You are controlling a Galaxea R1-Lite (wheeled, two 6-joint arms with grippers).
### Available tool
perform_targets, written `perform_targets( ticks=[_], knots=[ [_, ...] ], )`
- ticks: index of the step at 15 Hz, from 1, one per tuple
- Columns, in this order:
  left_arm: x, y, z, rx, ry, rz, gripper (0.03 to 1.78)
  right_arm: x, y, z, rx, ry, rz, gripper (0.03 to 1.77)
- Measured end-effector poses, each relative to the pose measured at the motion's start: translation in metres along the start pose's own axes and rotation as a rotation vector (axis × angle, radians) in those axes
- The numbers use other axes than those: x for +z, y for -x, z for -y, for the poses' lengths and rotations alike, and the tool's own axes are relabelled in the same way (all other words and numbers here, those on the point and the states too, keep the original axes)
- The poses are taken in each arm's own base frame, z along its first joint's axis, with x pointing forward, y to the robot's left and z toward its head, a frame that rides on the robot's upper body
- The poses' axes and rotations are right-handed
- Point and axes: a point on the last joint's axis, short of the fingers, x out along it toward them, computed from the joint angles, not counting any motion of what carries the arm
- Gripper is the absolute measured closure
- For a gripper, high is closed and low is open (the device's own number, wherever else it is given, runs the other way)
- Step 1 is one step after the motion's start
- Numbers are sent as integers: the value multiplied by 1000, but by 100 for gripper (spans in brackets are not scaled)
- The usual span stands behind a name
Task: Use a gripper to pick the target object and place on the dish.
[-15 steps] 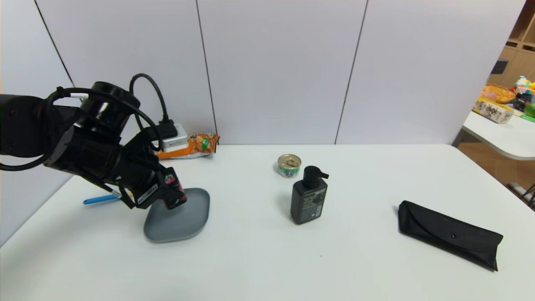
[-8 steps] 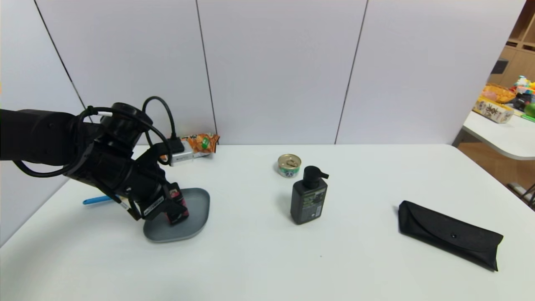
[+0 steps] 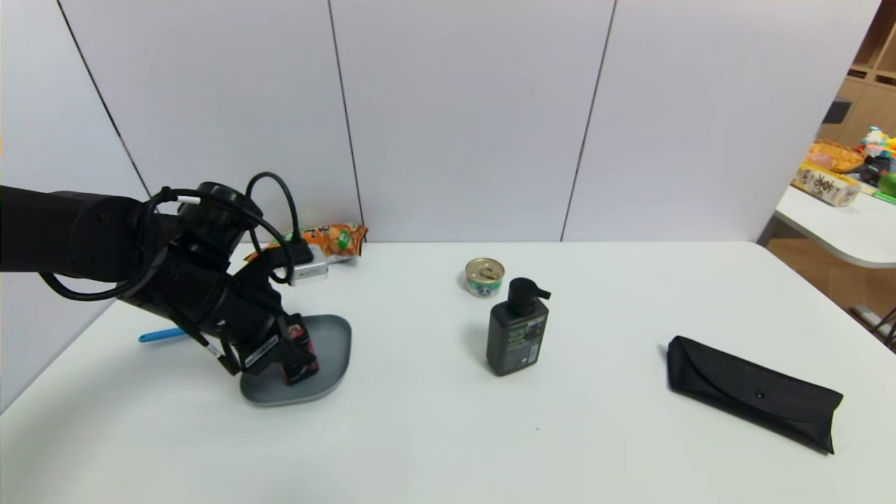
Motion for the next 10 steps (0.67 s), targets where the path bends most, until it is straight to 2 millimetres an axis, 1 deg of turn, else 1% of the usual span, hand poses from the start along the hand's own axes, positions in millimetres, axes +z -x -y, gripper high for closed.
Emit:
perform_targets(
  ticks=[3, 6, 8, 10],
  knots=[
    [1, 0, 0, -3, 0, 4, 72, 0, 0, 0, 0, 0, 0, 9],
    [1, 1, 0, -2, -1, 7, 52, 0, 0, 0, 0, 0, 0, 9],
    [2, 8, 1, 8, -4, 19, 43, 0, 0, 0, 0, 0, 0, 9],
    [5, 22, 6, 32, -14, 47, 36, 0, 0, 0, 0, 0, 0, 9]
  ],
)
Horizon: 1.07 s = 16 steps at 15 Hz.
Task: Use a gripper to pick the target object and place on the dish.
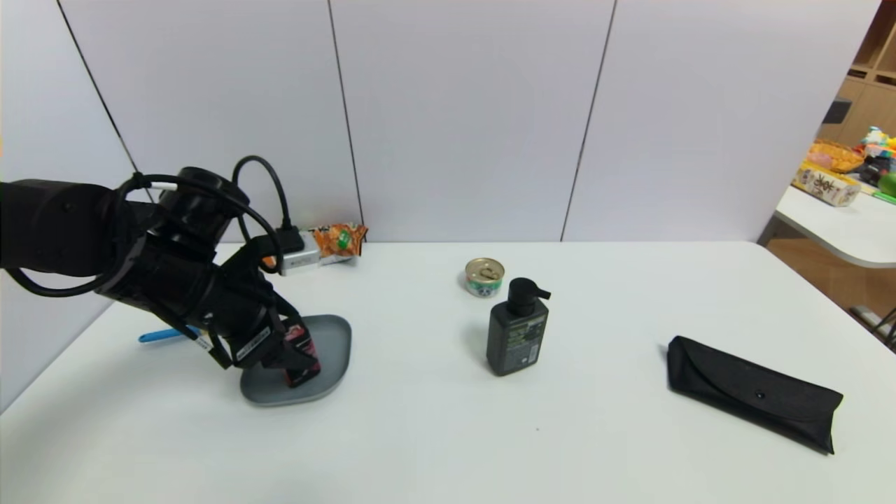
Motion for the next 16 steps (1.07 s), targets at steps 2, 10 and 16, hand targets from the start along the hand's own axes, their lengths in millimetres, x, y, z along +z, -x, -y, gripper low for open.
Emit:
perform_targets(
  ticks=[2, 10, 16],
  knots=[
    [3, 21, 6, 37, -13, 40, 30, 0, 0, 0, 0, 0, 0, 9],
    [-21, 128, 70, 217, 27, 229, 17, 0, 0, 0, 0, 0, 0, 9],
    [-77, 173, 137, 339, 143, 367, 14, 0, 0, 0, 0, 0, 0, 9]
  ],
)
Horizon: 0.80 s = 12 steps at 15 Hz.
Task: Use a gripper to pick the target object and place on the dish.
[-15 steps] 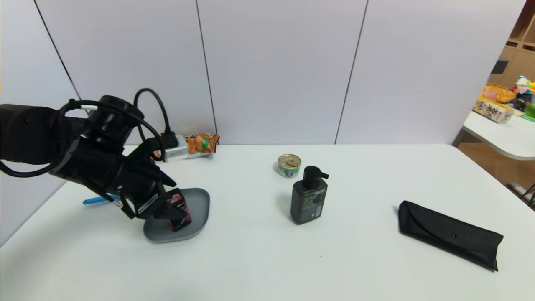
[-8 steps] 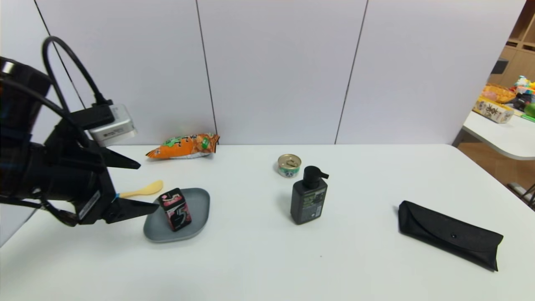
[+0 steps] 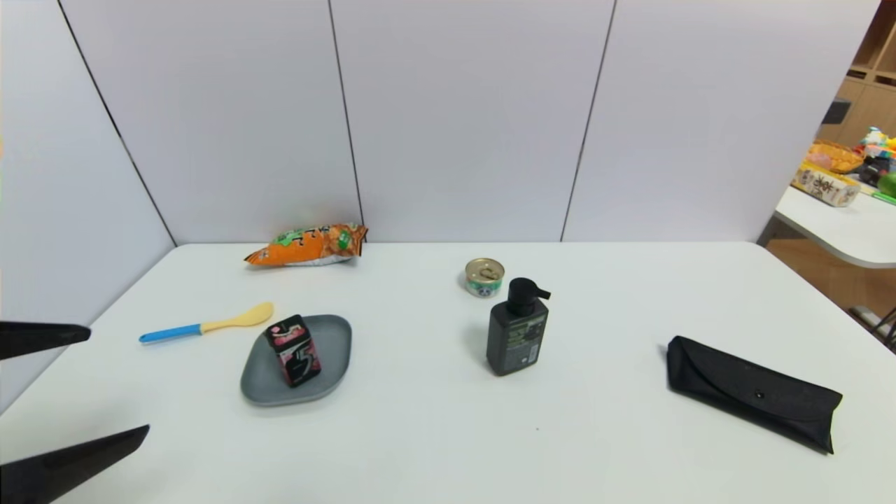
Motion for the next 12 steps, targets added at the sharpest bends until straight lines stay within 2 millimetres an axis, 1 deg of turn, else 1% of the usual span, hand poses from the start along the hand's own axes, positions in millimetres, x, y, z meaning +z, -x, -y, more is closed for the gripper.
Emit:
perform_targets(
  ticks=[3, 6, 8, 12],
  knots=[
    [-30, 25, 21, 66, 58, 68, 13, 0, 0, 0, 0, 0, 0, 9],
    [-57, 38, 39, 150, 86, 148, 12, 0, 0, 0, 0, 0, -1, 9],
    [-72, 39, 47, 209, 94, 207, 12, 0, 0, 0, 0, 0, 0, 9],
    [-98, 31, 59, 294, 152, 327, 12, 0, 0, 0, 0, 0, 0, 9]
  ],
)
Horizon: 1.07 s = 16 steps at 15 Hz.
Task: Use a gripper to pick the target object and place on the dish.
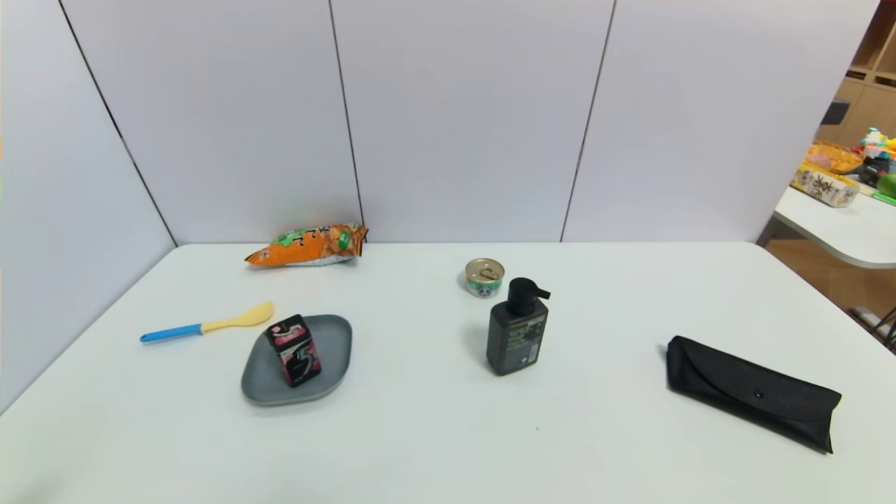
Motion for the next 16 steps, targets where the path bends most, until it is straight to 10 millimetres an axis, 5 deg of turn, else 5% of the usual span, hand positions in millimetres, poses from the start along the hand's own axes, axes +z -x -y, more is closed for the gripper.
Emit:
perform_targets(
  ticks=[9, 16],
  knots=[
    [-71, 11, 18, 55, 120, 51, 12, 0, 0, 0, 0, 0, 0, 9],
    [-89, 8, 15, 304, 263, 82, 12, 0, 0, 0, 0, 0, 0, 9]
  ],
)
